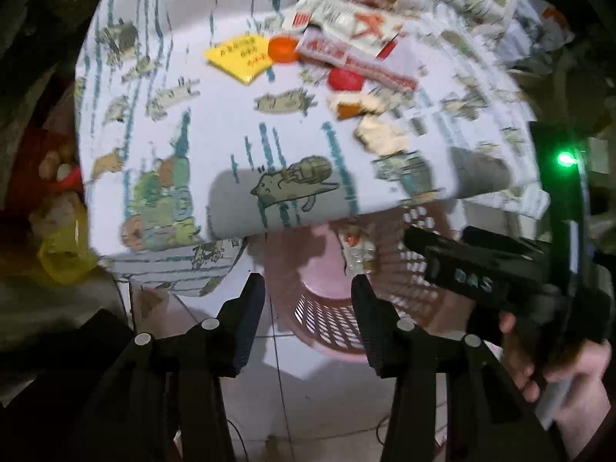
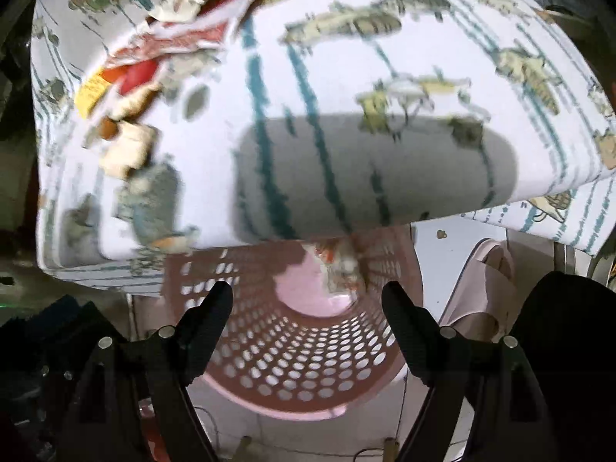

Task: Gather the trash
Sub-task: 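Move both open tools back over the trash on the table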

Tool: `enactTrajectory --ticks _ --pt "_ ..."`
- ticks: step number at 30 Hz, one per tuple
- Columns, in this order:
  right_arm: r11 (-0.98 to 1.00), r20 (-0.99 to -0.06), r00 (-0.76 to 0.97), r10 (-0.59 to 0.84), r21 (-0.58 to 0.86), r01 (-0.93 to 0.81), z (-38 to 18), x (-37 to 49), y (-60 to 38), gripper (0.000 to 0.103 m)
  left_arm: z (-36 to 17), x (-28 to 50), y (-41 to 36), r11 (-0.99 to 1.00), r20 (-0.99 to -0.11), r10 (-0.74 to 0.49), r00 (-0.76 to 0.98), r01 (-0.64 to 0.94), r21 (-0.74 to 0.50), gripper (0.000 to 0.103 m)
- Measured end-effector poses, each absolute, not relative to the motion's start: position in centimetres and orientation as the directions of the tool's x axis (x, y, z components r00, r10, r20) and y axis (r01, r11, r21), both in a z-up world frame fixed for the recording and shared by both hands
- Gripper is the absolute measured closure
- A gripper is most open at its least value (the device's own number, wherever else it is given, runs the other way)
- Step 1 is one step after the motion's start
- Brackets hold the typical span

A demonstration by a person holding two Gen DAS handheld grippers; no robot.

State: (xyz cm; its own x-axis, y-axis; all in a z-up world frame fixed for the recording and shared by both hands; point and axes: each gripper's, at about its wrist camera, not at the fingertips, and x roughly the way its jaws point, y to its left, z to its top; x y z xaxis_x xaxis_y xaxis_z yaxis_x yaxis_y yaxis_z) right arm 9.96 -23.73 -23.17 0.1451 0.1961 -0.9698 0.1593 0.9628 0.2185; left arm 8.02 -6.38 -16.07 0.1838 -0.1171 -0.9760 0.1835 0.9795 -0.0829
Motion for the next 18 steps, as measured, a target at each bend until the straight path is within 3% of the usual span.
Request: enactTrajectory --ticks 6,10,14,18 --pt "0.994 -0.977 0.201 0.074 0.089 0.065 -19.5 9.0 -22.5 0.022 -10.1 7.3 -4.9 0.984 -0.939 -0.098 0.329 0.171 -0.043 0.059" --pt "0.997 -0.970 0.229 0.078 0.082 0.008 -16.2 8.0 -20.9 0.022 -6.2 6.8 -3.1 0.994 -0.904 -0.059 0.423 0.107 -0.014 0.056" --pt "0.990 -0.939 0.314 0.139 0.125 -0.064 -11.5 7.8 -20.0 0.022 -1.7 6.0 -0.9 0.996 -0.837 -0.076 0.542 0.072 -0.044 0.050" --pt "0.987 -0.864 0.485 0.135 0.077 -0.138 -3.9 8.9 -19.6 0.022 3.2 6.7 0.0 0.997 -0.776 -0.079 0.626 0.065 -0.049 0.033"
